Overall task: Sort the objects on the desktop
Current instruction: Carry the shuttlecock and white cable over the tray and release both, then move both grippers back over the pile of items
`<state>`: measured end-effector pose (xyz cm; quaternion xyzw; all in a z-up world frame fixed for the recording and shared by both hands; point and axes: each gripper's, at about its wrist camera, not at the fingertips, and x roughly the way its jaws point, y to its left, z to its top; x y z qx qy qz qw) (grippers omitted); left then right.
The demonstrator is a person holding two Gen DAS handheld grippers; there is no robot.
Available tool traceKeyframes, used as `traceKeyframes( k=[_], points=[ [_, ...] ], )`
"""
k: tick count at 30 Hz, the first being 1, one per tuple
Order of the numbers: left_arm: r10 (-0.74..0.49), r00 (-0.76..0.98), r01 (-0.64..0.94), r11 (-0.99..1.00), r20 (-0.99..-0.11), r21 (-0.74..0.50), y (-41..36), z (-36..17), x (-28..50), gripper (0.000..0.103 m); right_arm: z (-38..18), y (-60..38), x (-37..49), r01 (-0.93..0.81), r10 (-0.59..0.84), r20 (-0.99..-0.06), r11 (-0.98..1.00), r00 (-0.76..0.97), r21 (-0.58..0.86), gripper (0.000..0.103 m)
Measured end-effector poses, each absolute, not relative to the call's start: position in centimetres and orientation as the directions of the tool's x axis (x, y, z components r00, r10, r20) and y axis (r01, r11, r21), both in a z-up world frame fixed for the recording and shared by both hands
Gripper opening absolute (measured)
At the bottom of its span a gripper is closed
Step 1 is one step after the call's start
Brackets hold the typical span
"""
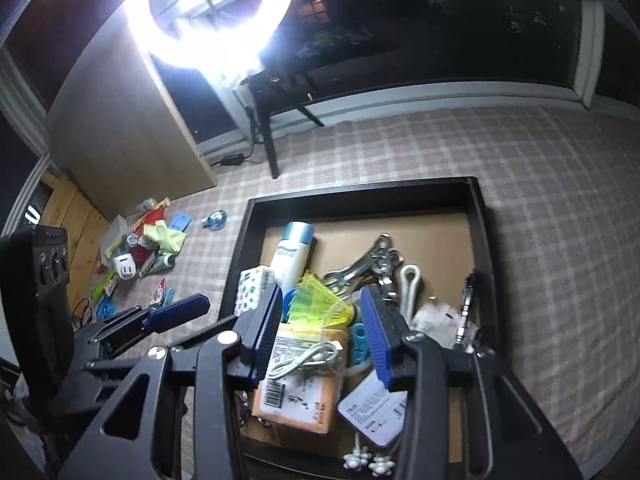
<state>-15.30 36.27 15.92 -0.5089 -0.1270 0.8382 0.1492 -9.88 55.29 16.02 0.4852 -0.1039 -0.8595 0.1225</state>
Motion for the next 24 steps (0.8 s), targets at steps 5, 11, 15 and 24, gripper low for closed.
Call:
traceKeyframes(
  k=[5,11,15,24],
  points=[
    [0.318,-0.448,-0.011,-0.937,-0.836,-0.350,31.1,14.3,-14.4,0.059,15.7,51.5,-10.2,0.182,-0.355,-0.812,-0.935,-0.462,0.305,0.040],
    [0.238,-0.452,0.143,-0.932,-0.860,-0.334,23.9,11.8,-12.4,0.058,14.1,45.2,-10.6,0.286,-0.403,-0.829,-0.907,-0.387,0.308,0.040],
    [0.182,-0.444,0.244,-0.917,-0.877,-0.314,18.7,10.2,-10.5,0.058,12.6,40.4,-10.6,0.353,-0.433,-0.842,-0.880,-0.322,0.318,0.040],
    [0.150,-0.431,0.392,-0.857,-0.890,-0.335,10.1,7.6,-7.0,0.057,8.6,30.9,-11.6,0.432,-0.472,-0.865,-0.824,-0.169,0.366,0.040]
  ],
)
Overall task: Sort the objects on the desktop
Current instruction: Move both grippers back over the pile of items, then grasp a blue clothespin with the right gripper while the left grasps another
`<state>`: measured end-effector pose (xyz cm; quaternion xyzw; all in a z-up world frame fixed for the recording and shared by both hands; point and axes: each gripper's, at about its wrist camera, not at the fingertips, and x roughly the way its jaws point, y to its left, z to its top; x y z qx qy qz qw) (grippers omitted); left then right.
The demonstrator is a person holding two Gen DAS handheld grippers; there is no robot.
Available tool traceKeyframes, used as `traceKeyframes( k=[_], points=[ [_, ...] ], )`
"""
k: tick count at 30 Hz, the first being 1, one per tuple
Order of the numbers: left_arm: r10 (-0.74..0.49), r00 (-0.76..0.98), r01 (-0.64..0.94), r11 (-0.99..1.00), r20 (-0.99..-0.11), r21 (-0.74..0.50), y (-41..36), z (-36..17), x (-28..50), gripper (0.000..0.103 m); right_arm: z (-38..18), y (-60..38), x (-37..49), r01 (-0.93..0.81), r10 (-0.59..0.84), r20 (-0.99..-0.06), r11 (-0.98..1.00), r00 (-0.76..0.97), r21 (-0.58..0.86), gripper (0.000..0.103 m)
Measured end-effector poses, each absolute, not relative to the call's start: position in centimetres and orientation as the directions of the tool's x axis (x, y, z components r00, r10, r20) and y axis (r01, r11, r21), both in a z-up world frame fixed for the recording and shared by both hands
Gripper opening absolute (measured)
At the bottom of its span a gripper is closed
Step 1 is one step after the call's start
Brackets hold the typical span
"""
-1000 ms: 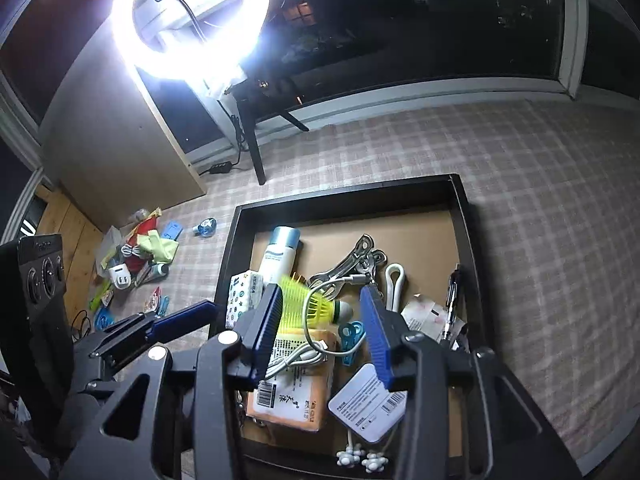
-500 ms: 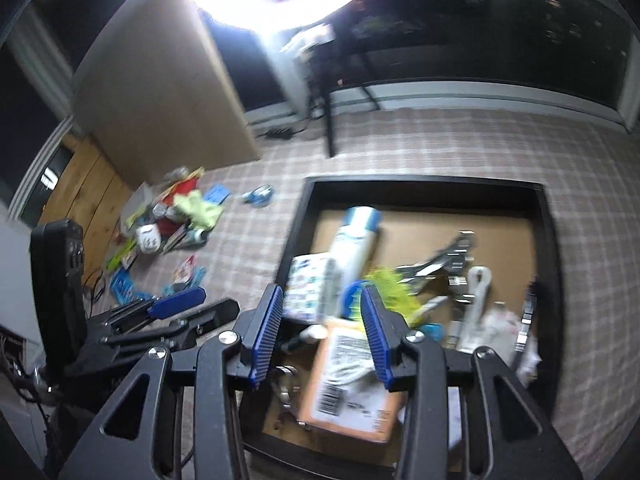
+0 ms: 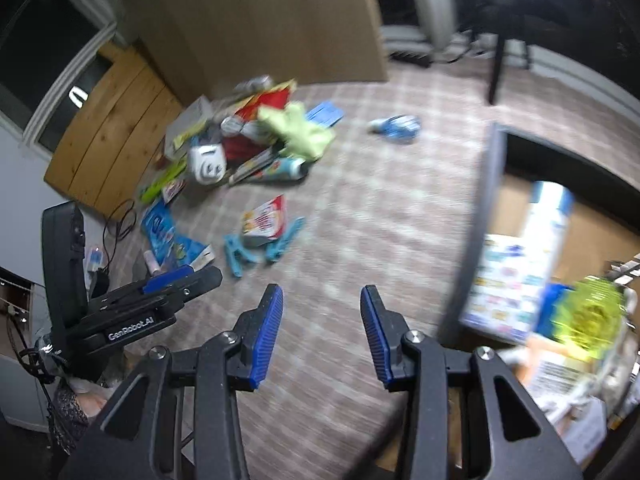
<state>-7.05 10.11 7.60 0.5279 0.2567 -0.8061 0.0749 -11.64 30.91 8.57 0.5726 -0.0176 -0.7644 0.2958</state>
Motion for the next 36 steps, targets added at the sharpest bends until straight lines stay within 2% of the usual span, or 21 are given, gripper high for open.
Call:
traceKeyframes(
  k=[9,19,25,33,36],
  points=[
    [0.205,-0.402,0.337,-0.873,-0.892,-0.352,10.9,5.6,-7.8,0.053,3.8,23.9,-13.7,0.420,-0.455,-0.889,-0.816,-0.044,0.397,0.038],
    [0.202,-0.382,0.324,-0.885,-0.902,-0.335,10.7,4.1,-9.3,0.052,1.1,20.1,-15.2,0.469,-0.347,-0.938,-0.832,-0.022,0.297,0.034],
    [0.219,-0.388,0.328,-0.875,-0.895,-0.356,10.5,3.7,-9.9,0.052,0.6,20.2,-15.4,0.487,-0.321,-0.947,-0.831,-0.028,0.267,0.021],
    [0.189,-0.363,0.320,-0.895,-0.913,-0.312,11.4,3.7,-11.4,0.062,0.8,22.2,-16.6,0.467,-0.311,-0.949,-0.847,-0.044,0.256,0.016],
    [0.155,-0.352,0.310,-0.911,-0.923,-0.271,12.0,3.8,-12.0,0.062,0.9,22.9,-17.0,0.461,-0.300,-0.952,-0.854,-0.058,0.241,0.014]
  ],
)
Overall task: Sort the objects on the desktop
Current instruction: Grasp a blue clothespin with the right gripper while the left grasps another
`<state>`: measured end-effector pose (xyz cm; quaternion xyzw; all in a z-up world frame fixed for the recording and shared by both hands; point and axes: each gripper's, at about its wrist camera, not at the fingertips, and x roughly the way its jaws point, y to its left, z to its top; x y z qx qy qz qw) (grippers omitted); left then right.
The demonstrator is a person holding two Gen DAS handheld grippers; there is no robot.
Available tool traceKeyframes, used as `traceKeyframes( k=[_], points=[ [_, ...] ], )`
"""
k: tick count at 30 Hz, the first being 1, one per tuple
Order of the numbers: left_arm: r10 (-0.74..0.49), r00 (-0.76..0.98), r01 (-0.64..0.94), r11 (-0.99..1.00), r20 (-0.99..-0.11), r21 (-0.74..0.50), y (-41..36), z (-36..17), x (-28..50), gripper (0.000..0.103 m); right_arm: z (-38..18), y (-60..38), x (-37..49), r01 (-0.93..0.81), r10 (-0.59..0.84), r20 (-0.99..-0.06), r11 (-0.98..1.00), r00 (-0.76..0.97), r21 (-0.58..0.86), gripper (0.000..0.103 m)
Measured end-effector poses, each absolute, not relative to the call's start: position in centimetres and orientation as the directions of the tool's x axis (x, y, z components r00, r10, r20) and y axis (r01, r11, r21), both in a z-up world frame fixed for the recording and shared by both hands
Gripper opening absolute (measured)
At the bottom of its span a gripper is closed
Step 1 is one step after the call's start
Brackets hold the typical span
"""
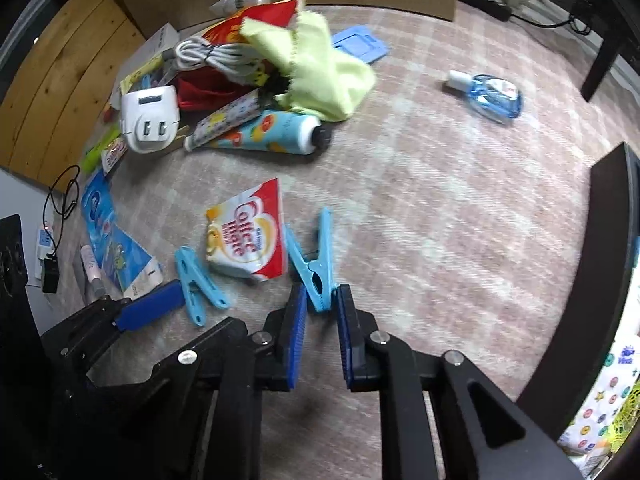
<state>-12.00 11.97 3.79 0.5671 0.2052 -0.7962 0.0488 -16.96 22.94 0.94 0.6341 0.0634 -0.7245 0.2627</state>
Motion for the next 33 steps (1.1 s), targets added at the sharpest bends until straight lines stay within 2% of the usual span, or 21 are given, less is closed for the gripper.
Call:
traceKeyframes(
  k=[3,4,6,9,19,26,28,33],
  points=[
    [0.134,-0.350,0.291,-0.925,-0.927,-0.243,12.3,3.8,-12.1,0.059,1.0,23.5,-17.1,0.459,-0.298,-0.953,-0.856,-0.060,0.239,0.014],
    [0.127,-0.351,0.291,-0.927,-0.928,-0.237,12.2,3.9,-12.1,0.056,1.1,23.8,-17.1,0.457,-0.301,-0.952,-0.856,-0.060,0.242,0.014],
    [0.113,-0.353,0.302,-0.926,-0.929,-0.227,11.8,3.9,-11.9,0.041,1.1,24.4,-17.1,0.461,-0.295,-0.954,-0.856,-0.061,0.235,0.014],
    [0.123,-0.355,0.313,-0.918,-0.927,-0.242,10.8,4.0,-11.4,0.030,1.1,25.0,-16.9,0.461,-0.295,-0.953,-0.856,-0.064,0.235,0.014],
    [0.170,-0.380,0.332,-0.893,-0.909,-0.306,10.4,4.3,-9.4,0.028,1.6,27.3,-15.8,0.433,-0.337,-0.938,-0.860,-0.085,0.270,0.014],
    [0.171,-0.423,0.288,-0.906,-0.890,-0.311,11.8,7.0,-9.2,0.027,4.7,29.1,-14.4,0.432,-0.394,-0.910,-0.849,-0.132,0.305,0.014],
    [0.181,-0.430,0.275,-0.907,-0.884,-0.319,12.2,7.6,-9.4,0.002,5.5,29.9,-14.1,0.425,-0.407,-0.902,-0.849,-0.147,0.314,0.014],
    [0.160,-0.432,0.235,-0.930,-0.888,-0.282,13.8,8.6,-10.3,0.000,7.3,33.9,-13.7,0.397,-0.435,-0.881,-0.854,-0.187,0.337,0.014]
  ],
)
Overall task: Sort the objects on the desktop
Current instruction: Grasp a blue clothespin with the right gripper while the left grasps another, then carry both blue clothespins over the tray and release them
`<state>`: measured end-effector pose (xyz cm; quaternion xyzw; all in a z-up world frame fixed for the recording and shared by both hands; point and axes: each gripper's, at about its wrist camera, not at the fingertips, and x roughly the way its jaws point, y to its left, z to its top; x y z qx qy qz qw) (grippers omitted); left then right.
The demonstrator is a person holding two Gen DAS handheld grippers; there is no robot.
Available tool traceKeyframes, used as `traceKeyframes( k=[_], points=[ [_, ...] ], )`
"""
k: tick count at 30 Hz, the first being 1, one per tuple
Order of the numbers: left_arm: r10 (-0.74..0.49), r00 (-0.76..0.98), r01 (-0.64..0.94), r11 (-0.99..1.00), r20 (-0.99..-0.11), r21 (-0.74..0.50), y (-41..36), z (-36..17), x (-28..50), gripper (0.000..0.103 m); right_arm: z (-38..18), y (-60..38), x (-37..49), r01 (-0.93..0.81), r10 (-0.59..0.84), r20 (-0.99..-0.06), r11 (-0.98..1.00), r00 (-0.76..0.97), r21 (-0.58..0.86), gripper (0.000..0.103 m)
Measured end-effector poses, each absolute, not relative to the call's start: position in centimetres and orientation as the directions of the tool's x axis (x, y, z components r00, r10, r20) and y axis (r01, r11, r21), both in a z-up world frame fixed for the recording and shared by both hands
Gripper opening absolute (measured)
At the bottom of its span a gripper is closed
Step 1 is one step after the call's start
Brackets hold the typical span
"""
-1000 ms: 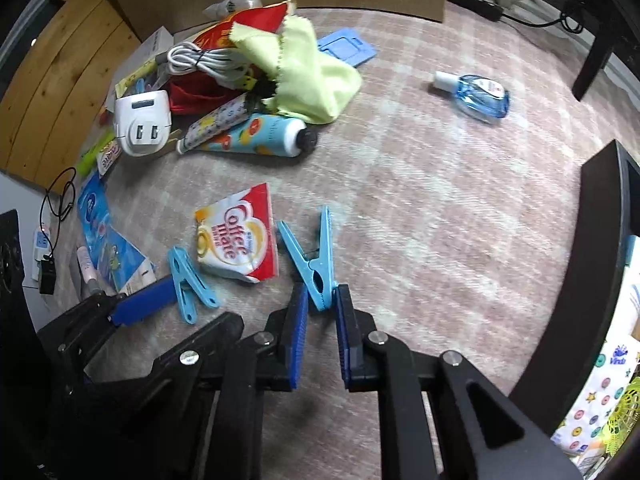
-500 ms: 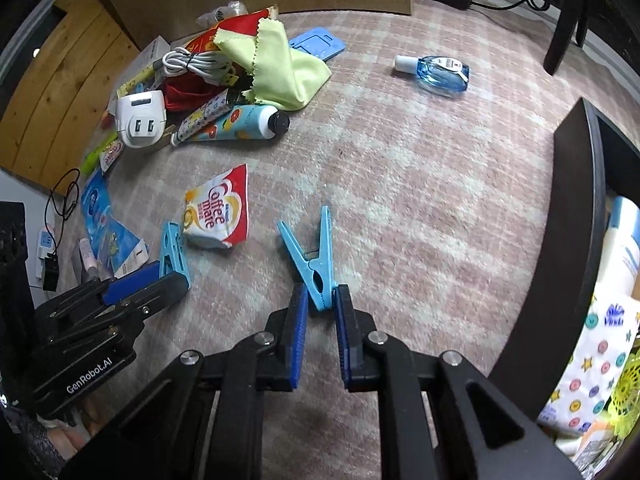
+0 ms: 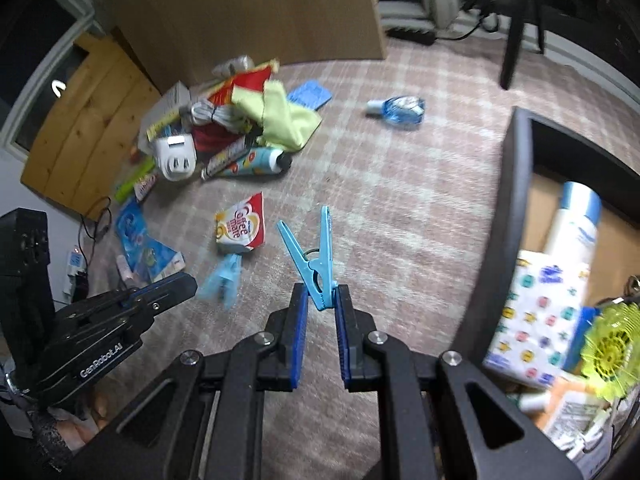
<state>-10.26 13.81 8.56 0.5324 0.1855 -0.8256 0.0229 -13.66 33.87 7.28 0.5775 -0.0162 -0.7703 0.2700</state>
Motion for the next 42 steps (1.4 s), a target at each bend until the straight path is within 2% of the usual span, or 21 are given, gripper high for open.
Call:
traceKeyframes(
  k=[5,8,9,12,19,20,23,34,42],
  points=[
    [0.179,-0.432,0.262,-0.913,-0.884,-0.313,13.6,8.0,-10.2,0.002,6.9,34.1,-14.1,0.368,-0.437,-0.875,-0.864,-0.209,0.344,0.014],
    [0.213,-0.410,0.303,-0.886,-0.887,-0.352,13.2,7.2,-10.2,0.038,6.9,34.7,-14.1,0.359,-0.437,-0.875,-0.866,-0.208,0.347,0.014],
    [0.203,-0.416,0.311,-0.884,-0.886,-0.349,13.3,7.1,-10.2,0.044,6.9,34.7,-14.1,0.358,-0.437,-0.875,-0.866,-0.207,0.348,0.014],
    [0.198,-0.390,0.317,-0.888,-0.899,-0.333,13.8,6.5,-10.9,0.048,6.6,34.4,-14.0,0.359,-0.435,-0.878,-0.866,-0.201,0.347,0.014],
    [0.144,-0.323,0.308,-0.919,-0.935,-0.248,15.5,4.4,-12.2,0.045,6.1,34.1,-14.0,0.369,-0.428,-0.883,-0.866,-0.193,0.338,0.014],
    [0.138,-0.322,0.307,-0.921,-0.936,-0.242,15.7,4.2,-12.3,0.041,6.1,34.2,-14.1,0.368,-0.427,-0.883,-0.866,-0.194,0.338,0.014],
    [0.130,-0.323,0.304,-0.924,-0.937,-0.233,15.8,4.2,-12.2,0.011,6.2,34.5,-14.2,0.363,-0.423,-0.883,-0.870,-0.203,0.334,0.014],
    [0.154,-0.374,0.246,-0.934,-0.915,-0.258,17.3,6.9,-12.0,0.011,7.4,37.0,-14.5,0.336,-0.409,-0.875,-0.888,-0.260,0.315,0.014],
    [0.171,-0.425,0.095,-0.968,-0.889,-0.232,22.5,10.9,-13.5,0.011,9.2,40.8,-14.3,0.307,-0.344,-0.875,-0.920,-0.340,0.242,0.014]
  ],
)
